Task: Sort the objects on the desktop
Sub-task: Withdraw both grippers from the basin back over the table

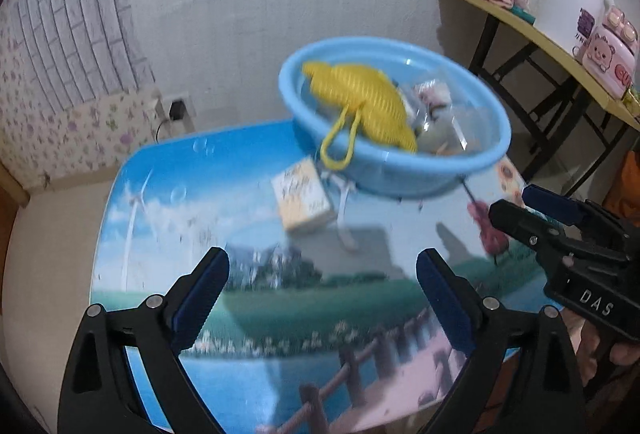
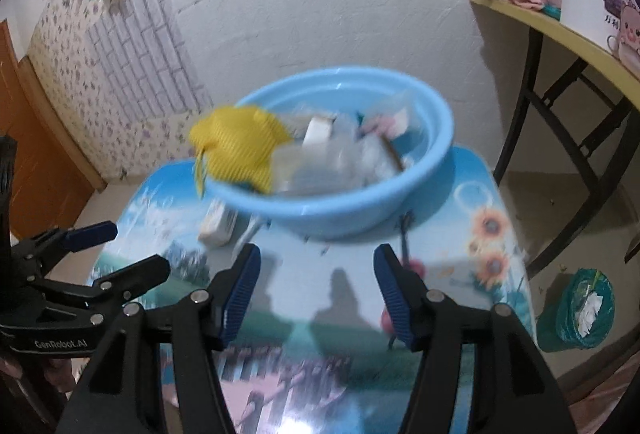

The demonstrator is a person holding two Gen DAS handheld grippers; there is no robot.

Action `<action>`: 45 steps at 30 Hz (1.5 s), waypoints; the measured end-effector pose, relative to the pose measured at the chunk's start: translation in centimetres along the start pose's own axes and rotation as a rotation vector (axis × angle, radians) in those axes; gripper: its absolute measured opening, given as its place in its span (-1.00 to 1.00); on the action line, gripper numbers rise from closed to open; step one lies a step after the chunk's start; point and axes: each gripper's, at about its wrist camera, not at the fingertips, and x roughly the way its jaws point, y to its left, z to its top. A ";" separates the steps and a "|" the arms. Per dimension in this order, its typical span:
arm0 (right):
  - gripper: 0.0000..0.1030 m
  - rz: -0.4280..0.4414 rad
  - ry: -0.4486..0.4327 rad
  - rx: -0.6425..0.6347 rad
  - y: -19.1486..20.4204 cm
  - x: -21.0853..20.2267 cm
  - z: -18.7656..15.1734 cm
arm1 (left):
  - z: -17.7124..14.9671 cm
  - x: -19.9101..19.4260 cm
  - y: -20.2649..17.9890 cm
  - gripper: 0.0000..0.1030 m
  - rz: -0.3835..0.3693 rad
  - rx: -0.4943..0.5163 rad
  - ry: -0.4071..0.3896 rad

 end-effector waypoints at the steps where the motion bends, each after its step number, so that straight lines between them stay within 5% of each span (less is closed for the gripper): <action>1: 0.14 -0.002 0.014 -0.004 0.2 0.2 -0.4 | -0.4 0.0 0.3 0.84 0.003 -0.007 0.009; 45: 0.14 -0.021 0.139 0.022 0.9 2.7 -3.3 | -3.5 1.6 4.2 0.84 0.078 -0.036 0.062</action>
